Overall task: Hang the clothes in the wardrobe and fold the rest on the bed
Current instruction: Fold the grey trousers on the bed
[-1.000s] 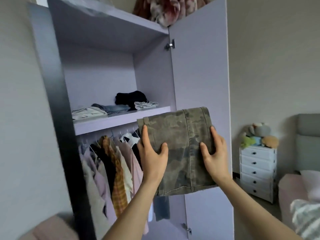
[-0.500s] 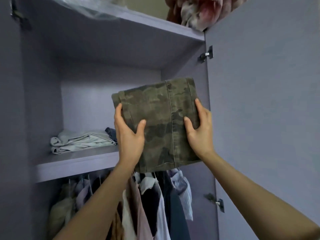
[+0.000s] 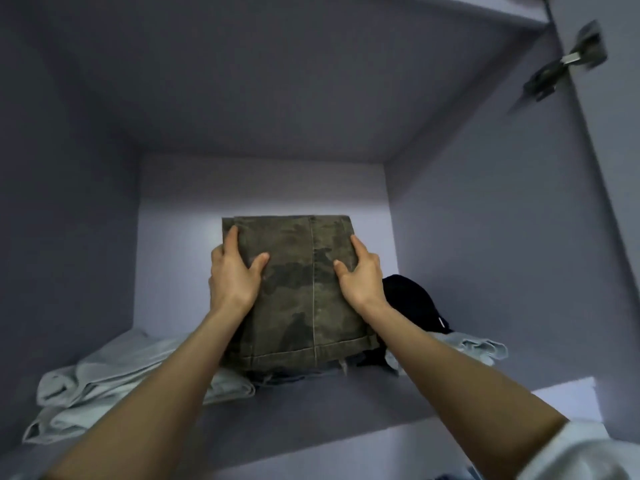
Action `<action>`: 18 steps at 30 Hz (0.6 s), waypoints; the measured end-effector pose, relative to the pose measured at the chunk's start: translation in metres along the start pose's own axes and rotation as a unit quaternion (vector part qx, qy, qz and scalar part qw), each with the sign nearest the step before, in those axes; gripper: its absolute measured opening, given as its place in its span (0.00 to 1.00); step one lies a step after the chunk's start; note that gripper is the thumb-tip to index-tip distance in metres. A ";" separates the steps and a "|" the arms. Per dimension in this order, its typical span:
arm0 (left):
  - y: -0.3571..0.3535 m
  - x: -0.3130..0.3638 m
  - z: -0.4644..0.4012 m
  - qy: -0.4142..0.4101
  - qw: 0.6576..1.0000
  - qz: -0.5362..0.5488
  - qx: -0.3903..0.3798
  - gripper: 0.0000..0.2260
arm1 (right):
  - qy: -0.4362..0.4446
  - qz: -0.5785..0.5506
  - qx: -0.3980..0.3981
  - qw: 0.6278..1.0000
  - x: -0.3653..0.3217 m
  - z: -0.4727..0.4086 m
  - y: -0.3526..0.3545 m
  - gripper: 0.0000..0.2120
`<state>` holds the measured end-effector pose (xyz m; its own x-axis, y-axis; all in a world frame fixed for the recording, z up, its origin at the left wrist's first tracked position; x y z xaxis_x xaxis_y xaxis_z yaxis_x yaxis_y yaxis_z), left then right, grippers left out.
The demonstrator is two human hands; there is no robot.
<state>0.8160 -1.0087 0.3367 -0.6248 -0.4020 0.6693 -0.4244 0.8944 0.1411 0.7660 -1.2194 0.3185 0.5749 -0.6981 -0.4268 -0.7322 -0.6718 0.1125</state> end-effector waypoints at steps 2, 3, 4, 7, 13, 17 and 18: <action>-0.032 -0.025 -0.023 0.023 0.999 -0.020 -0.029 0.31 | -0.017 0.018 -0.031 0.999 0.034 -0.017 -0.025 0.28; -0.048 -0.038 -0.032 0.037 0.997 -0.049 -0.050 0.30 | -0.031 0.048 -0.063 0.996 0.053 -0.025 -0.038 0.28; -0.064 -0.052 -0.036 0.050 0.990 -0.103 -0.079 0.30 | -0.046 0.115 -0.117 0.985 0.071 -0.027 -0.048 0.27; -0.101 -0.085 -0.030 0.033 0.920 -0.363 -0.145 0.28 | 0.014 0.331 -0.274 0.903 0.103 -0.013 -0.075 0.24; -0.120 -0.090 0.009 -0.129 0.823 -0.531 -0.153 0.25 | 0.161 0.318 -0.447 0.821 0.106 0.035 -0.102 0.26; -0.116 -0.086 0.029 -0.051 0.803 -0.567 -0.174 0.24 | 0.127 0.327 -0.476 0.807 0.107 0.049 -0.098 0.26; -0.114 -0.084 0.033 -0.026 0.806 -0.561 -0.186 0.24 | 0.109 0.320 -0.484 0.807 0.104 0.049 -0.095 0.26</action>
<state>0.8951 -1.0836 0.2404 -0.0158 -0.9979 -0.0624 -0.5218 -0.0450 0.8518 0.8774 -1.2157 0.2192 0.3202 -0.9349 0.1533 -0.3370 0.0388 0.9407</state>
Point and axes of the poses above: each hand's wrist, its own z-axis away from the middle knuckle, its own y-axis out of the back of the hand, x = y × z, the point moved 6 cm from there along -z, towards the middle knuckle, and after that the axes turned 12 degrees about y, right-handed, at the moved point
